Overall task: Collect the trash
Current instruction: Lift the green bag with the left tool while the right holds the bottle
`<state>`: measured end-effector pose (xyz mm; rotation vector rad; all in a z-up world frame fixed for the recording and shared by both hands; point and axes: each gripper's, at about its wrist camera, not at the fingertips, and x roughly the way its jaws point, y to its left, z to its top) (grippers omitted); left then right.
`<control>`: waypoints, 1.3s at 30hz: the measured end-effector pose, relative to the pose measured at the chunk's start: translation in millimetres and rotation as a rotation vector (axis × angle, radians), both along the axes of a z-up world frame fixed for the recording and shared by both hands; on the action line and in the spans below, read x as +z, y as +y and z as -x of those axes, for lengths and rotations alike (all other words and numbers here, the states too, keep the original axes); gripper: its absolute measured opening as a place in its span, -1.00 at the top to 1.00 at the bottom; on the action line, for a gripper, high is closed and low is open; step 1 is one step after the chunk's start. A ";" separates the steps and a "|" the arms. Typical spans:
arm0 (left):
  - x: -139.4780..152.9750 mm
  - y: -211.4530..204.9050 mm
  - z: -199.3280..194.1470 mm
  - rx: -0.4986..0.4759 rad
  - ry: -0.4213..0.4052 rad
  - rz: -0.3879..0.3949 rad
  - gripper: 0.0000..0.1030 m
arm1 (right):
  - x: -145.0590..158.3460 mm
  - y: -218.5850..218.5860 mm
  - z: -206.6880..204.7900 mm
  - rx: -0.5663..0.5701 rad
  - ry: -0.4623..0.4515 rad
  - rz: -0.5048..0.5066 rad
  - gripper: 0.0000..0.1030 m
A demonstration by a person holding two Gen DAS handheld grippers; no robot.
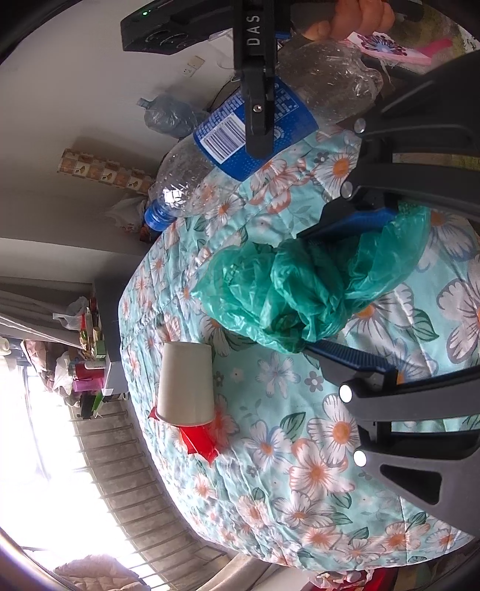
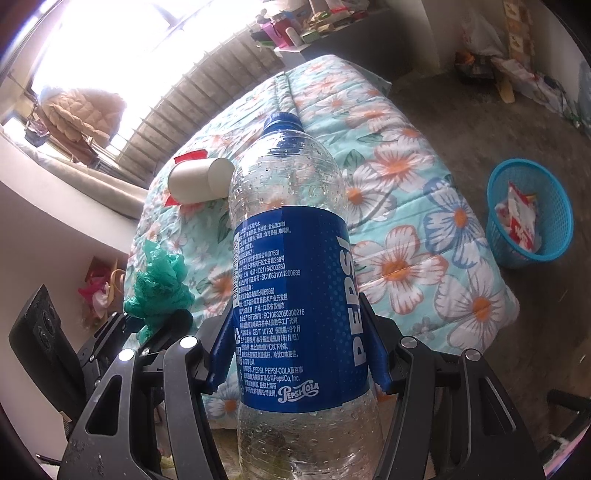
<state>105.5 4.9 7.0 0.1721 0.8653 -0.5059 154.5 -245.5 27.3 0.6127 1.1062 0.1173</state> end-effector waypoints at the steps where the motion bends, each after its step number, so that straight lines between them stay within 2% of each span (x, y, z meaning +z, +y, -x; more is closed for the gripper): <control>1: 0.8 1.4 -1.7 0.001 0.001 0.005 0.01 | -0.2 0.0 0.4 -0.004 0.000 -0.002 -0.09; 19: 7.0 -2.6 -17.4 0.008 0.001 0.003 0.01 | -0.7 -17.8 13.6 -0.057 -0.028 -0.050 -0.09; 39: -0.6 -38.9 -23.0 -0.029 0.017 -0.051 0.01 | -16.6 -43.4 22.0 -0.090 -0.015 -0.112 -0.09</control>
